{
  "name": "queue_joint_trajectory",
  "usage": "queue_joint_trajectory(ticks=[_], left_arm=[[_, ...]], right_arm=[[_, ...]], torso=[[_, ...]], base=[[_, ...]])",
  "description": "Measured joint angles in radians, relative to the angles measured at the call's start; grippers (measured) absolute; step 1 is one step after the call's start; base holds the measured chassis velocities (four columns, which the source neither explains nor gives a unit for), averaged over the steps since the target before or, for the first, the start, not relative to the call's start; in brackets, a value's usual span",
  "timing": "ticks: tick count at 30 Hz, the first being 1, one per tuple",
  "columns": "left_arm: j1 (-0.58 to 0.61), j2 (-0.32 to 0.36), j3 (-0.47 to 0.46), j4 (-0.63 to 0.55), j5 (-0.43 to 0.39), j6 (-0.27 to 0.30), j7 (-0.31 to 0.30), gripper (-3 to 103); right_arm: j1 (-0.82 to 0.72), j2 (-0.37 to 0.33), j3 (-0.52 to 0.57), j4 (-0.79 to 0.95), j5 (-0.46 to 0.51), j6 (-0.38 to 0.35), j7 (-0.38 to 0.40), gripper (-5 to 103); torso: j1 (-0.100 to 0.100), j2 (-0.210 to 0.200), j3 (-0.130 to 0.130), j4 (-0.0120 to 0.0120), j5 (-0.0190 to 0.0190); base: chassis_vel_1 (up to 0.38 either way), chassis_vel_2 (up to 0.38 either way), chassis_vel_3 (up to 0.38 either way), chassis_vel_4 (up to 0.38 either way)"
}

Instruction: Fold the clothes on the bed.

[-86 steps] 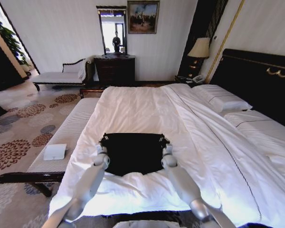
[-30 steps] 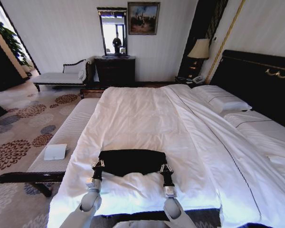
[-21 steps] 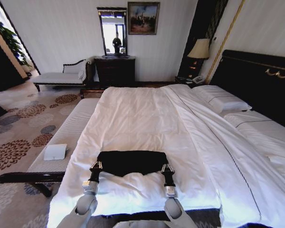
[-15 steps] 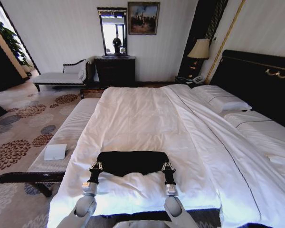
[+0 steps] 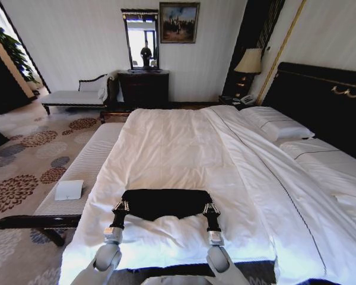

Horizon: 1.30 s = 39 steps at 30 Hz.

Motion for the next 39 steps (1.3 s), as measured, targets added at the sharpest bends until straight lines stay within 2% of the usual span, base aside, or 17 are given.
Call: queue_joint_trajectory(ticks=[3,11,13,15,16,18,19,20,21,22,26,27,29,32,35,37,39], left_arm=[[0.012,0.002,0.001,-0.009,0.007,-0.005,-0.011,-1],[0.147,-0.021,-0.064,-0.060,0.027,-0.057,-0.016,32],[0.204,-0.016,-0.105,-0.105,0.022,-0.064,0.033,42],[0.228,-0.009,-0.124,-0.129,0.010,-0.063,0.064,42],[0.262,0.000,-0.154,-0.170,-0.012,-0.051,0.107,53],[0.276,0.002,-0.167,-0.191,-0.023,-0.039,0.122,53],[0.279,0.002,-0.172,-0.207,-0.031,-0.022,0.128,59],[0.277,0.002,-0.172,-0.211,-0.031,-0.016,0.130,59],[0.253,0.002,-0.162,-0.222,-0.029,0.021,0.127,70],[0.253,0.002,-0.162,-0.222,-0.029,0.021,0.127,70],[0.133,0.023,-0.095,-0.226,-0.021,0.115,0.075,86],[0.076,0.036,-0.064,-0.217,-0.034,0.151,0.058,92],[0.043,0.044,-0.042,-0.207,-0.046,0.170,0.050,97],[-0.057,0.068,0.040,-0.168,-0.086,0.219,0.029,100],[-0.103,0.075,0.093,-0.145,-0.105,0.238,0.014,100],[-0.158,0.071,0.160,-0.109,-0.132,0.259,-0.001,100],[-0.168,0.068,0.172,-0.100,-0.136,0.261,-0.005,100]], right_arm=[[-0.014,0.000,0.005,0.008,0.000,0.003,-0.029,-1],[-0.098,-0.004,0.034,0.059,0.007,0.031,-0.057,31],[-0.134,-0.017,0.058,0.104,0.030,0.032,-0.057,42],[-0.151,-0.024,0.068,0.131,0.044,0.031,-0.060,42],[-0.176,-0.034,0.082,0.173,0.070,0.023,-0.068,53],[-0.185,-0.039,0.086,0.196,0.085,0.012,-0.076,53],[-0.194,-0.047,0.086,0.227,0.108,-0.013,-0.090,59],[-0.195,-0.049,0.085,0.237,0.118,-0.023,-0.094,59],[-0.192,-0.060,0.074,0.273,0.160,-0.070,-0.112,70],[-0.192,-0.060,0.074,0.273,0.160,-0.070,-0.112,70],[-0.148,-0.085,0.042,0.338,0.230,-0.205,-0.177,86],[-0.120,-0.101,0.022,0.360,0.261,-0.273,-0.209,91],[-0.100,-0.114,0.006,0.370,0.281,-0.311,-0.220,96],[-0.033,-0.140,-0.045,0.367,0.323,-0.390,-0.242,100],[0.005,-0.141,-0.089,0.343,0.344,-0.418,-0.248,100],[0.073,-0.128,-0.171,0.290,0.367,-0.440,-0.250,100],[0.084,-0.124,-0.183,0.280,0.368,-0.441,-0.251,100]], torso=[[0.000,0.000,0.000,-0.0001,0.0000],[0.000,0.000,0.000,0.0000,0.0000],[0.000,0.000,0.000,0.0000,0.0000],[0.000,0.000,0.000,0.0000,0.0000],[0.000,0.000,0.000,-0.0001,0.0003],[0.000,0.000,0.000,0.0000,0.0003],[0.000,0.000,0.000,0.0000,0.0001],[0.000,0.000,0.000,0.0000,0.0001],[0.000,0.000,0.000,0.0002,0.0000],[0.000,0.000,0.000,0.0002,0.0000],[0.000,0.000,0.000,-0.0001,0.0000],[0.000,0.000,0.000,-0.0002,0.0002],[0.000,0.000,0.000,-0.0001,0.0000],[0.000,0.000,0.000,-0.0001,0.0000],[0.000,0.000,0.000,-0.0003,-0.0002],[0.000,0.000,0.000,-0.0001,0.0000],[0.000,0.000,0.000,0.0000,0.0001]], base=[[0.000,0.000,0.000,0.000],[0.000,0.000,0.000,0.000],[0.000,0.000,0.000,0.000],[0.000,0.000,0.000,0.000],[0.000,0.000,0.000,0.000],[0.000,0.000,0.000,0.000],[0.000,0.000,0.000,0.000],[0.000,0.000,0.000,0.000],[0.000,0.000,0.000,0.000],[0.000,0.000,0.000,0.000],[0.000,0.000,0.000,0.000],[0.000,0.000,0.000,0.000],[0.000,0.000,0.000,0.000],[0.000,0.000,0.000,0.000],[0.000,0.000,0.000,0.000],[0.000,0.000,0.000,0.000],[0.000,0.000,0.000,0.000]])
